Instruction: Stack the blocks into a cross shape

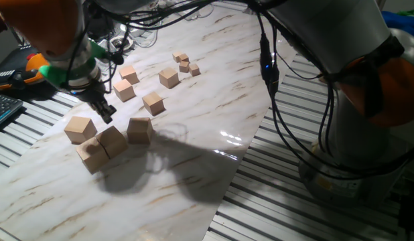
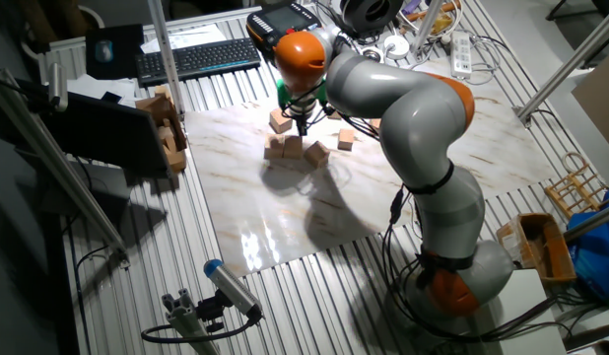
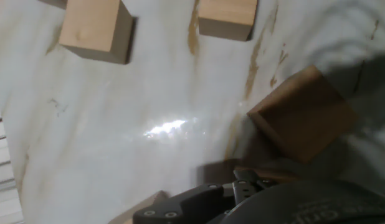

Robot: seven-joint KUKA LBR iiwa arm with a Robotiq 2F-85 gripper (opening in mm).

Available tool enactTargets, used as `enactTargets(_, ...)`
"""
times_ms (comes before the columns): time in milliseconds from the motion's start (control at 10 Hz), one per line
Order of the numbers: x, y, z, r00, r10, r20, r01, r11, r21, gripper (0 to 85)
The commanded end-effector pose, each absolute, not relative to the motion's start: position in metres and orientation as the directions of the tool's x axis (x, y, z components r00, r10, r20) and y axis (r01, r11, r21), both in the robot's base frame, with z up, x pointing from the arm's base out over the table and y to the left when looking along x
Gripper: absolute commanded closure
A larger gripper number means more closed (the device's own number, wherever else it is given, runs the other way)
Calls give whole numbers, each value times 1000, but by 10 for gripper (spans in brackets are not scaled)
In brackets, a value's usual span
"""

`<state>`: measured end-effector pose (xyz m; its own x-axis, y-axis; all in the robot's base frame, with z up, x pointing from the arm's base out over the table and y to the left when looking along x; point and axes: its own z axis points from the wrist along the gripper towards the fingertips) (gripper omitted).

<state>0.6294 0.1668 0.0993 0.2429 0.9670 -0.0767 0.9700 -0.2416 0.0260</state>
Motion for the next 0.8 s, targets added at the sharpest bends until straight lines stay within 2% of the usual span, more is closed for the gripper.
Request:
enactTargets(0,628,165,99,246,967,-70,969,-245,22,850)
enactTargets(700,623,165,97,241,970,-35,971,-241,12,850)
